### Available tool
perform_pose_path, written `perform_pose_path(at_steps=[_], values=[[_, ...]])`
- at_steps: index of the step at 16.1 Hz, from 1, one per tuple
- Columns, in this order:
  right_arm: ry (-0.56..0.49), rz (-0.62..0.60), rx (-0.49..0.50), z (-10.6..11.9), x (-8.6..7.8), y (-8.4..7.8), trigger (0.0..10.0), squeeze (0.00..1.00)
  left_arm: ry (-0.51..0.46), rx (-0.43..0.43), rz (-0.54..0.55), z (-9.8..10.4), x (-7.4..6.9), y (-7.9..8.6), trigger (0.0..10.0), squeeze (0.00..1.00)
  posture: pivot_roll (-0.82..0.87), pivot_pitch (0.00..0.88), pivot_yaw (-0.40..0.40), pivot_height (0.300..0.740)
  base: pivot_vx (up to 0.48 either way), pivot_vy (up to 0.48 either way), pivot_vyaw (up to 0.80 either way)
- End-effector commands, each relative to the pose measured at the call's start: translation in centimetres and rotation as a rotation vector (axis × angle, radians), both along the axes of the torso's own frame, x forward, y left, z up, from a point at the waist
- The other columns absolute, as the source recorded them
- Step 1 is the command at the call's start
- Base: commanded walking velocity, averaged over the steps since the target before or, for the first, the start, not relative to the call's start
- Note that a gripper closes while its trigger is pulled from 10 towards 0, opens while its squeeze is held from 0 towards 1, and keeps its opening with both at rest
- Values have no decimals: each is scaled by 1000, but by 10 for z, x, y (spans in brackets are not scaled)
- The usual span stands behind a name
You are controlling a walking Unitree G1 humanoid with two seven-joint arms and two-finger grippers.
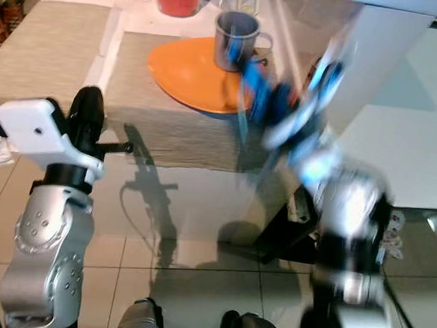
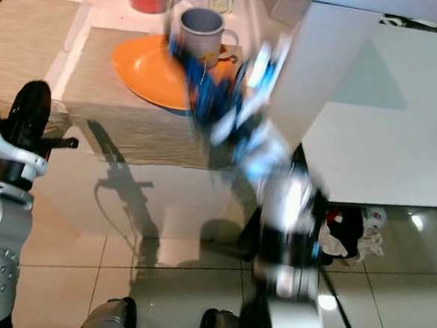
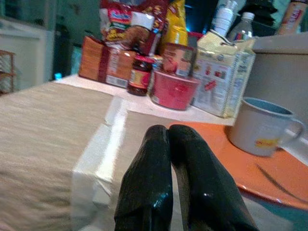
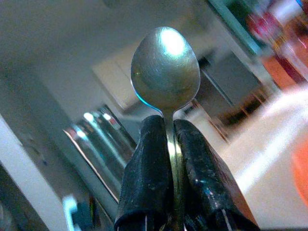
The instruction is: Setting the table
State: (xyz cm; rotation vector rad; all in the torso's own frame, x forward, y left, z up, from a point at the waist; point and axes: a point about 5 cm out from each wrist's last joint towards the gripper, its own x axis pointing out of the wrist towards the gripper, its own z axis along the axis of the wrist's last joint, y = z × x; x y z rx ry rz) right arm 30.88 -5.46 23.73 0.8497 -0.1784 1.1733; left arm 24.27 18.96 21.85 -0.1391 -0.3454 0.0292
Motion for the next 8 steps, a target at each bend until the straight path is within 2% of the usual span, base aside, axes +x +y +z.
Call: perform_pose_path(at_steps=[1,3,5,6,7,8], values=[[-28,20,-31,0,-8,9,10000,0,-20,-14,-29,1,-3,-2,10000,0,-19,112,-48,740,0,-274,0],[-66,-4,-153,-14,-24,1,10000,0,-19,2,-107,-5,-6,-12,10000,0,-34,109,-39,740,0,-472,0],[-51,-32,-183,-20,-25,-3,10000,0,-14,-12,-139,-9,-6,-15,10000,0,-36,107,-37,740,0,-469,0],[-68,-143,-227,-29,-21,-8,10000,0,9,-17,-168,-18,-6,-18,10000,0,-38,104,-32,740,0,-461,0],[-68,-197,-271,-36,-18,-9,10000,0,32,-22,-179,-26,-6,-18,10000,0,-36,103,-32,740,0,-458,0],[-4,-318,-417,-63,-7,-12,10000,0,124,-33,-199,-55,-9,-19,10000,0,-43,105,-24,740,0,-458,0]])
